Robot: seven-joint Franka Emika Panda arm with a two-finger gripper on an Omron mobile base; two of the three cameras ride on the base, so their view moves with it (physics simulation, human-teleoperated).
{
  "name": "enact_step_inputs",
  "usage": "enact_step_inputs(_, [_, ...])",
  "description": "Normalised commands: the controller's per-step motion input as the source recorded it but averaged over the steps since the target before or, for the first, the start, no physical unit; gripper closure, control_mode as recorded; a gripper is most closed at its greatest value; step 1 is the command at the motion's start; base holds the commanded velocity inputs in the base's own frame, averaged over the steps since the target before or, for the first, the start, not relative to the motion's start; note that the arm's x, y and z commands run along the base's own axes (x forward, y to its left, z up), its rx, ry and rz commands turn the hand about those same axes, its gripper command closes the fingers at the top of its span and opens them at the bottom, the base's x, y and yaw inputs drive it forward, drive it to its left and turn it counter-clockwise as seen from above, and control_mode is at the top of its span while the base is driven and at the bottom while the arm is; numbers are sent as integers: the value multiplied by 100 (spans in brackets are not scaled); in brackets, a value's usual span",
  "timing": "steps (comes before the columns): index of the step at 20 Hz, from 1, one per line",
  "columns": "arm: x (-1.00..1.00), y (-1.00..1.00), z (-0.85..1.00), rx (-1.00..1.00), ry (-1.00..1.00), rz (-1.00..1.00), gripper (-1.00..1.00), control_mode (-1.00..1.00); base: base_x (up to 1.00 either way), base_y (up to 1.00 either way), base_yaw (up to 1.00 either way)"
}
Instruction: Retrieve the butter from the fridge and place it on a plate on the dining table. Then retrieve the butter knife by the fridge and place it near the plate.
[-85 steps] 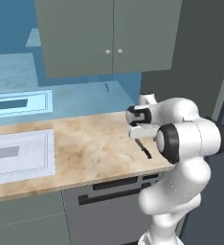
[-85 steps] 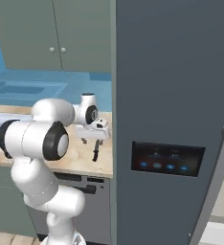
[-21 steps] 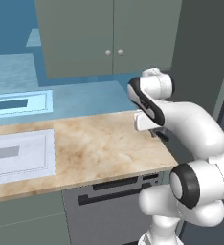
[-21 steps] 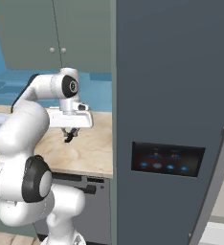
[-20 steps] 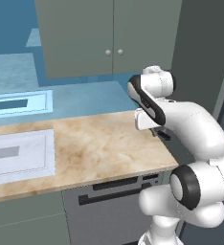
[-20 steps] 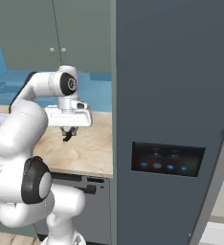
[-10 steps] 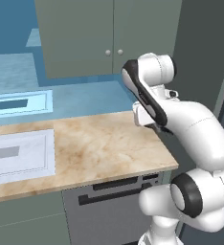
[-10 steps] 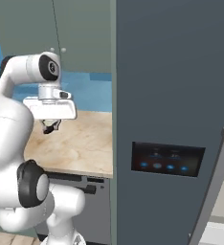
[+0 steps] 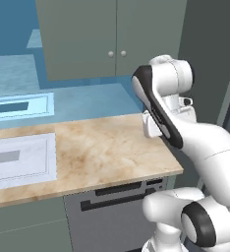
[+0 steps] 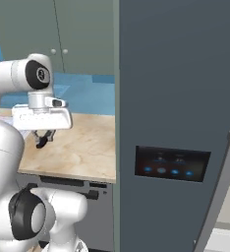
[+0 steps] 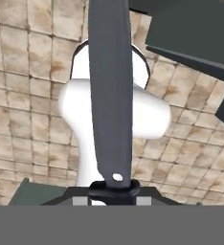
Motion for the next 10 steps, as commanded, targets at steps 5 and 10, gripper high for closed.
enact_step_inputs(5, [-12,0,0,1,-5,0,100,100,-5,4,0])
enact_step_inputs(10, [0,0,0,0,0,0,100,100,-73,1,0])
